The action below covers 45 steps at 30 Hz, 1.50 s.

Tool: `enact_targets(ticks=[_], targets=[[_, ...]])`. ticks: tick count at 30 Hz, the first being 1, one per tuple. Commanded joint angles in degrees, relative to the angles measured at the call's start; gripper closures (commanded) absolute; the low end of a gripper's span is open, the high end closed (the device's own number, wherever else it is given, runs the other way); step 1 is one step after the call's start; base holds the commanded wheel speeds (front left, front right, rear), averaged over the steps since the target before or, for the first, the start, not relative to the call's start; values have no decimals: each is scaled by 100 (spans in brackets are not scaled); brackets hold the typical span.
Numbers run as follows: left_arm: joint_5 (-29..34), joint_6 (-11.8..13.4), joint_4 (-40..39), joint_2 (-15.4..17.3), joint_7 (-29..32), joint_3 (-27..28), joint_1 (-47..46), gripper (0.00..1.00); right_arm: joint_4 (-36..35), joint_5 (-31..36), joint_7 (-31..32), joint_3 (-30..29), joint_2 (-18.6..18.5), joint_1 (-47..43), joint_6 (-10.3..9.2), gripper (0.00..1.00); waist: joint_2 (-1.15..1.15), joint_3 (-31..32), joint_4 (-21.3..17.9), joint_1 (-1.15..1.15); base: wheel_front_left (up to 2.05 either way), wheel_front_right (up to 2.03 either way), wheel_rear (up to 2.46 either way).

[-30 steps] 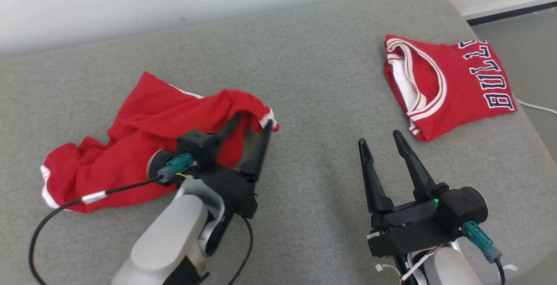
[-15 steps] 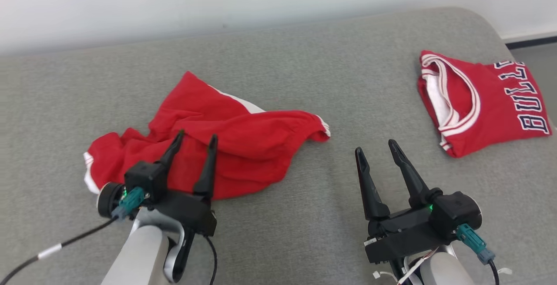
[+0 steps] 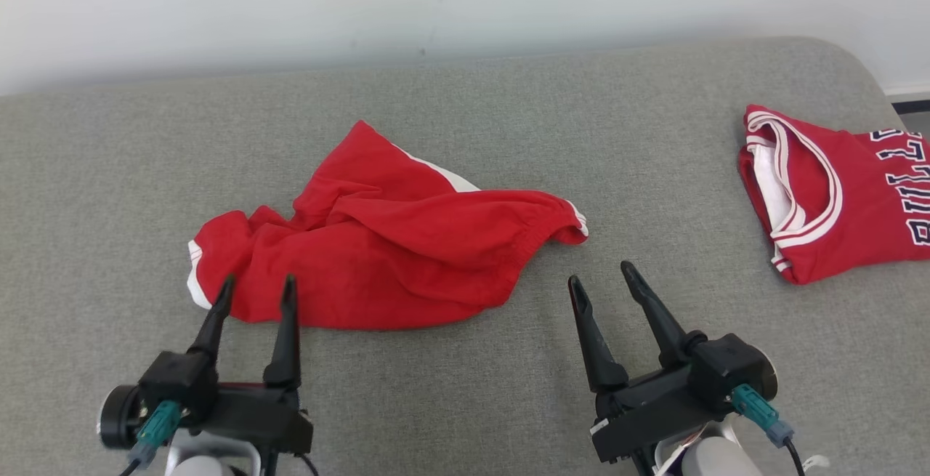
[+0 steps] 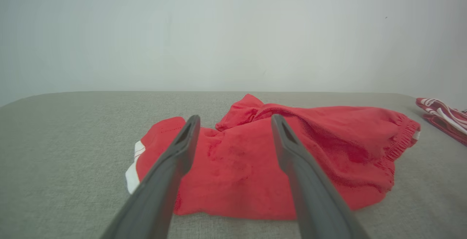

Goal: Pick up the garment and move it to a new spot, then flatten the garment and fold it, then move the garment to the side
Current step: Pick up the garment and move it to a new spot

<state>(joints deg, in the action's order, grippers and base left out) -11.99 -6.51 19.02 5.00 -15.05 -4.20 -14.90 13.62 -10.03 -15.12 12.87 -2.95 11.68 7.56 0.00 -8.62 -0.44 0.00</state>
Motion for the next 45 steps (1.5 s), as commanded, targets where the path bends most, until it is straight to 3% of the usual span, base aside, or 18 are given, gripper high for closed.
enact_targets(ticks=[1,19,45], targets=[[101,-6,-79,-25,-16,76,128,0,33,-19,1,32,9,-64,-15,0,0,18,31,0,0,0,0],[483,-88,-804,-175,-16,1379,1485,0,414,-25,1,-102,8,-221,-15,0,0,216,500,0,0,0,0],[522,-89,-930,-213,-16,1815,2320,0,323,131,1,-652,3,-1089,-15,0,0,1002,12,0,0,0,0]])
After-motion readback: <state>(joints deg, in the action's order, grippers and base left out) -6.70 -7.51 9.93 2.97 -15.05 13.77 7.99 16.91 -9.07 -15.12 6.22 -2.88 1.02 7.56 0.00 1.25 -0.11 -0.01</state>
